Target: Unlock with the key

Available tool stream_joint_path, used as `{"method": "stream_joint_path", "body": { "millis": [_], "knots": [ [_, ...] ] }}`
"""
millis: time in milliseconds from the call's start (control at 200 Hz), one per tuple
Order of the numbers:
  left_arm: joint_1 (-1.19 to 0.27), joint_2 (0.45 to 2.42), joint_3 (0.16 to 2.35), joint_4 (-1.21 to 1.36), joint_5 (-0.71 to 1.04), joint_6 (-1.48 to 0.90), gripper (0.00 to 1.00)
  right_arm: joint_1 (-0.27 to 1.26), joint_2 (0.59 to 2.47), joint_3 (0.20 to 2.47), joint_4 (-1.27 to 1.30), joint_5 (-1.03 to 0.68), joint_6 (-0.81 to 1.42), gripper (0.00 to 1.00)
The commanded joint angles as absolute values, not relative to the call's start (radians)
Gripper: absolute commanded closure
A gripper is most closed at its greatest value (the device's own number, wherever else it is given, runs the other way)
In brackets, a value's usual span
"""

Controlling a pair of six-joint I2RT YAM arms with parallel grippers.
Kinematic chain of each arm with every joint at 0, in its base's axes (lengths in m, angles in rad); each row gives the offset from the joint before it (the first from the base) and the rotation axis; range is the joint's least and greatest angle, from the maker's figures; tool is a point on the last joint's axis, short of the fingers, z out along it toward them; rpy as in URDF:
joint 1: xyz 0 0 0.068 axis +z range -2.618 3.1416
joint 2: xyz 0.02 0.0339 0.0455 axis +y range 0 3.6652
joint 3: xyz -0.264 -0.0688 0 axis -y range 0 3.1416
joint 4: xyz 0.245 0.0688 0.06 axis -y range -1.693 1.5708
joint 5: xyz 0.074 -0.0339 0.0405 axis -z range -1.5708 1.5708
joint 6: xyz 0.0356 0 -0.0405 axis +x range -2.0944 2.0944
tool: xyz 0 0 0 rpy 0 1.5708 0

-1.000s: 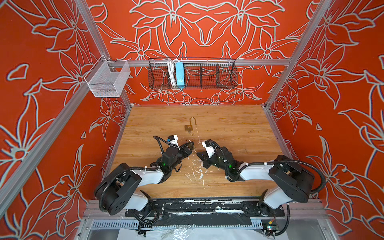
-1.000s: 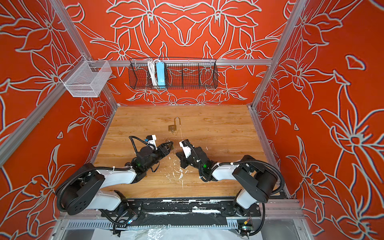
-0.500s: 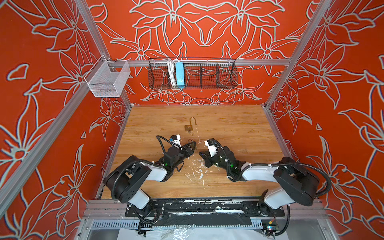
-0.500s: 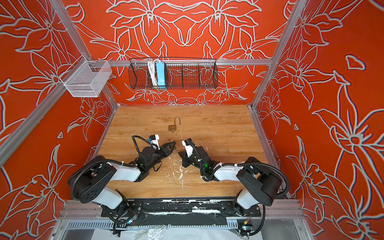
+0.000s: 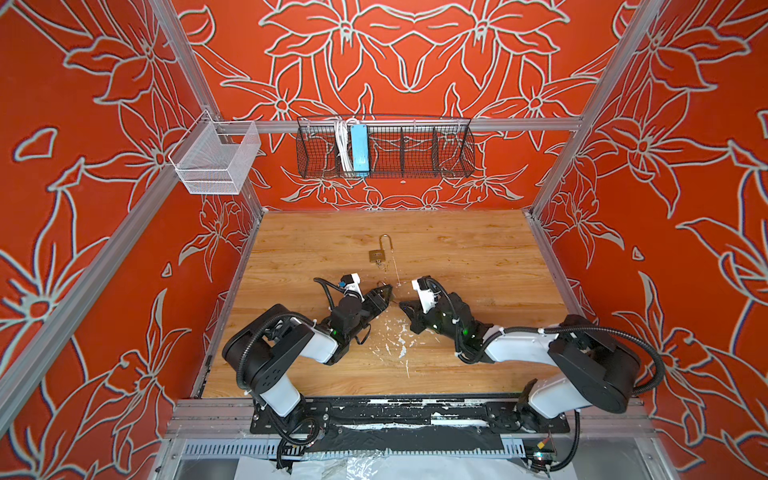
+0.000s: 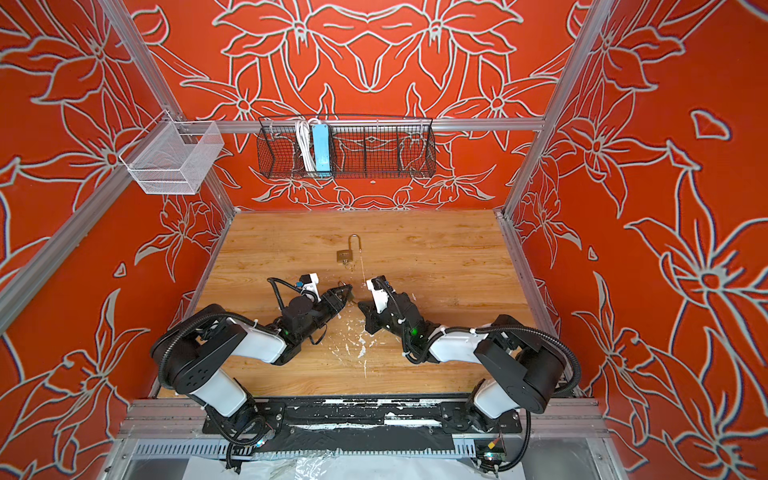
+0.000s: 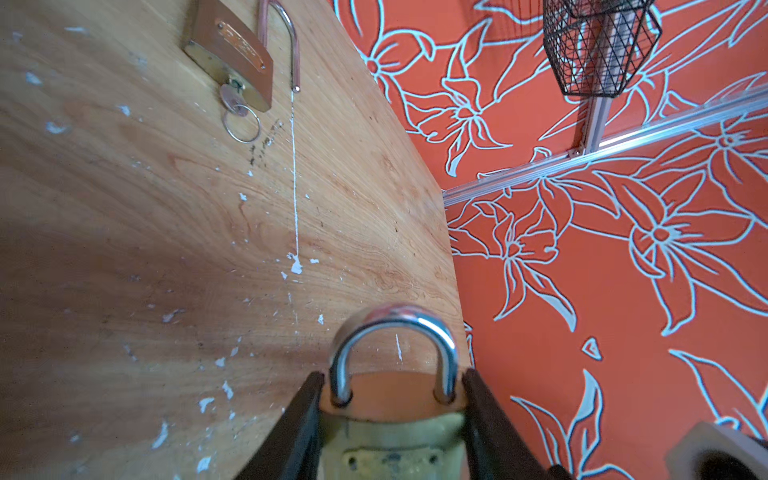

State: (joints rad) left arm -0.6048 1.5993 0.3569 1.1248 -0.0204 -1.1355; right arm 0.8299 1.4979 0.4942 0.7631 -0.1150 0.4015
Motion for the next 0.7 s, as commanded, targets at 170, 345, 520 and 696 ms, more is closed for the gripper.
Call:
{"method": "stream_joint_path", "body": {
  "millis": [170,345,520,696],
  "knots": [
    [-0.623,1.293,0.408,0.744,-0.072,-1.255,1.0,0.83,1.47,0.442,0.904,-0.062,0.39,1.0],
    [-0.621,1.152,0.432,0.511,-0.205,-1.23,1.0,0.831,1.385,0.376,0.986,-0.089,0.359,1.0],
    [-0.611,1.135,0.371,0.645,-0.198,-1.223,1.0,0.843,1.229,0.346,0.951,-0.041,0.389,1.0],
    [-0.606,1.081,0.39,0.534,-0.207,-1.26,1.0,0.923,1.204,0.331,0.935,0.119,0.427,1.0]
  ]
}}
